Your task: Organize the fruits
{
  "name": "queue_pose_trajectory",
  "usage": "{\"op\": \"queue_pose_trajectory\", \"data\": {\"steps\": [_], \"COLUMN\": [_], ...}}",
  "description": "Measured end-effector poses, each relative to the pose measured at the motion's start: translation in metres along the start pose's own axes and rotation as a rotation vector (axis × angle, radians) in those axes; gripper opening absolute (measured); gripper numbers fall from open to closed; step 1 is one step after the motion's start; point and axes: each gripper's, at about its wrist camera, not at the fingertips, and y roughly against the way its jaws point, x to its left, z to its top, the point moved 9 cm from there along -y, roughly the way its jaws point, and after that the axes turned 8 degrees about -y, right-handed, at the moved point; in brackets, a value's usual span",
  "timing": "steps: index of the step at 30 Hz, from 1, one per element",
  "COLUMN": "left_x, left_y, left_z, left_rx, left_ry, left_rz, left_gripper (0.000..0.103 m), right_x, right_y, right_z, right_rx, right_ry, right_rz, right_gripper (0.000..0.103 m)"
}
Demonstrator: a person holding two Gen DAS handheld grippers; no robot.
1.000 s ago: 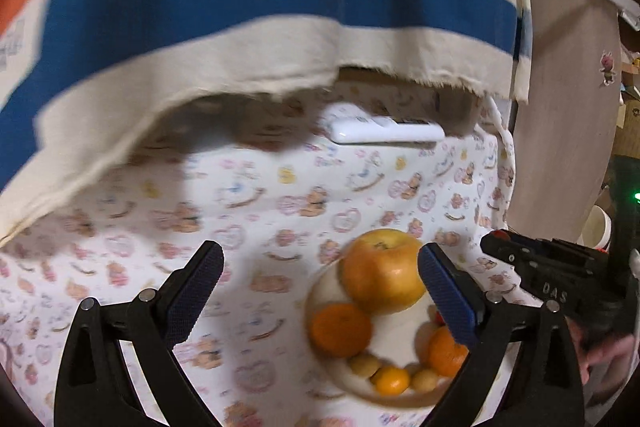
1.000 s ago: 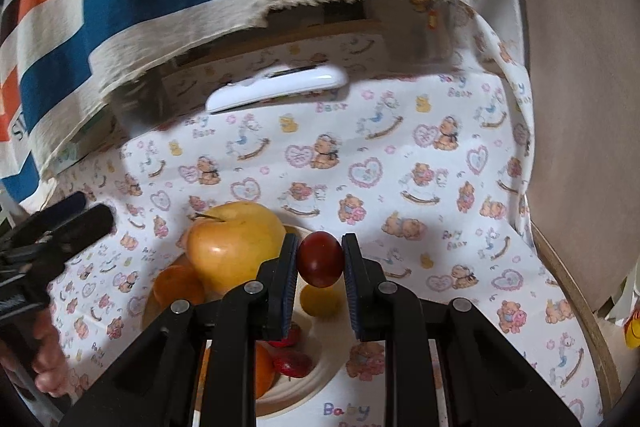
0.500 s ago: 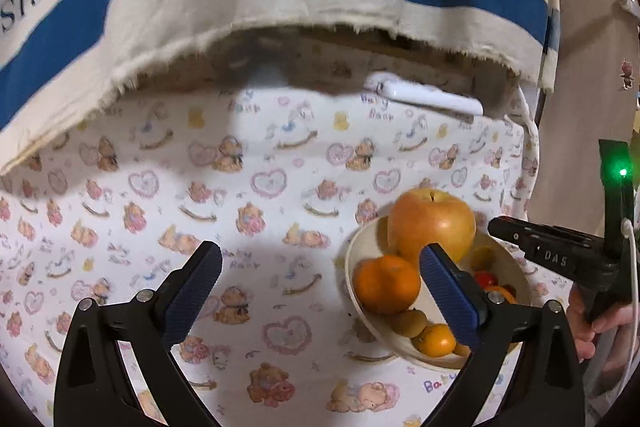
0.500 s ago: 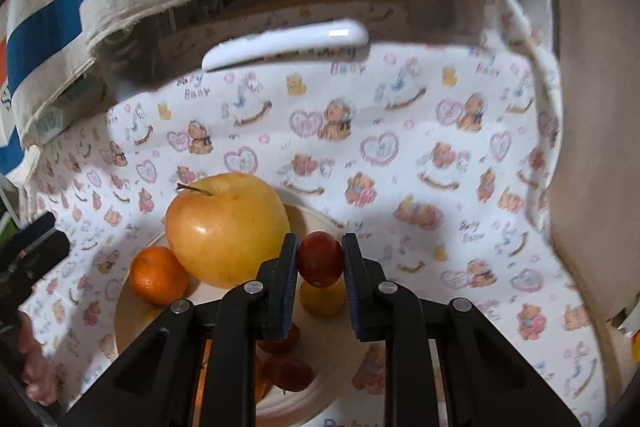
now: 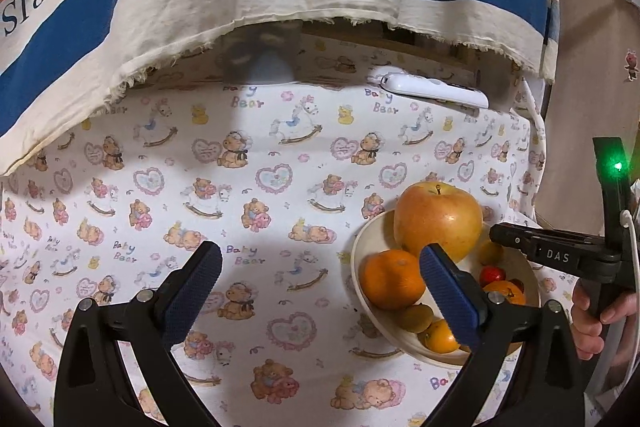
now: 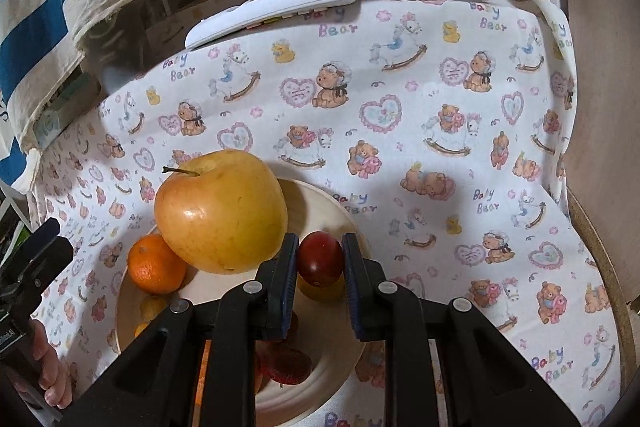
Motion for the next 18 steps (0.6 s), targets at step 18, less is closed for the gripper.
{"op": "queue_pose_trajectory", "data": {"steps": [18], "left_x": [-0.008], "left_y": [0.005], "left_z": [0.004], "left_rx": [-0.033], "left_ry": [-0.048], "left_rz": [0.006], "left_gripper": [0.099], "right_x": [0.001], "right_y": [0.014], "right_z": [0.006], "right_rx": [-0.074], "right_ry": [0.035], "right_rz": [-0.05], "right_gripper": [0.049]}}
